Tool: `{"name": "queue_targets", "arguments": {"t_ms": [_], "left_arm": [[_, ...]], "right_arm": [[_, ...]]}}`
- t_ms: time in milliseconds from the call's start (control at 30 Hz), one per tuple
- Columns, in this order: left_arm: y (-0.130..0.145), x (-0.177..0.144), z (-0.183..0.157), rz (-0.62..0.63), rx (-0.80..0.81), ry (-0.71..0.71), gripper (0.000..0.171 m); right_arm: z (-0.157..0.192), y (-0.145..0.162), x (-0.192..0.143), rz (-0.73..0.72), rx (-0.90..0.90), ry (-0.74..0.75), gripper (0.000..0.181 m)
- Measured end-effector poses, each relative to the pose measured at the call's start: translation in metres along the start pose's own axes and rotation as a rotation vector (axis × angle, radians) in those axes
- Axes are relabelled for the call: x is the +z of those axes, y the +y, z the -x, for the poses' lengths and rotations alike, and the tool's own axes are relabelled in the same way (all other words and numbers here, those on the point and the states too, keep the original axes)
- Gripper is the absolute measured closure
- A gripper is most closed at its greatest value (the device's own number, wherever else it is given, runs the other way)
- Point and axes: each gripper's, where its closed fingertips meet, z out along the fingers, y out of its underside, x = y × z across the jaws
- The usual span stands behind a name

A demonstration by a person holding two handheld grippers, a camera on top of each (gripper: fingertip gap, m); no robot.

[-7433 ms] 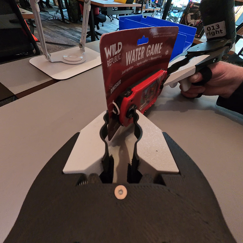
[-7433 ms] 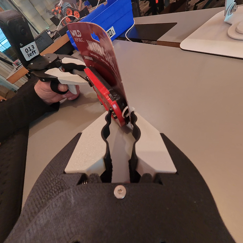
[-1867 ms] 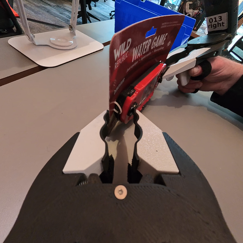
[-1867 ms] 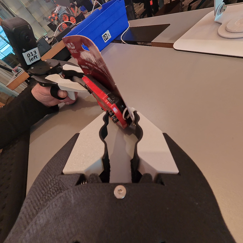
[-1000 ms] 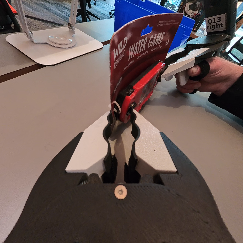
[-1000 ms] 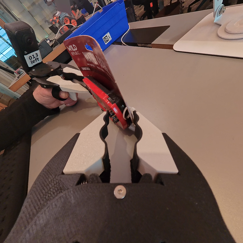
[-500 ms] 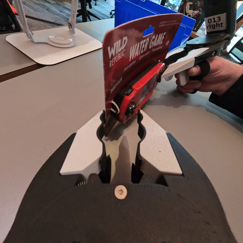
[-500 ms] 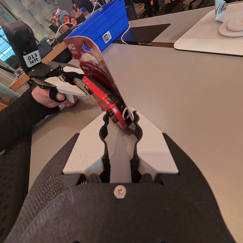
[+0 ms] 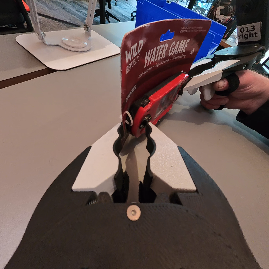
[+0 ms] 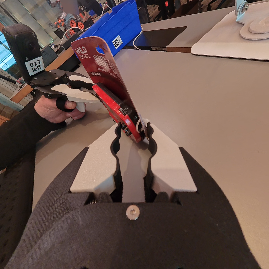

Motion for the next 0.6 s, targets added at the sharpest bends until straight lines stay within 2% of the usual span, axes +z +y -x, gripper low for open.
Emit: {"name": "queue_targets", "arguments": {"t_ms": [300, 600], "left_arm": [[0.0, 0.0007, 0.0001, 0.003, -0.011, -0.013, 0.145], [0.0005, 0.0016, 0.0014, -0.008, -0.019, -0.021, 0.133]], "right_arm": [[-0.0003, 0.0, -0.0004, -0.002, -0.002, 0.001, 0.148], [-0.0015, 0.0, -0.0007, -0.002, -0.007, 0.006, 0.146]]}}
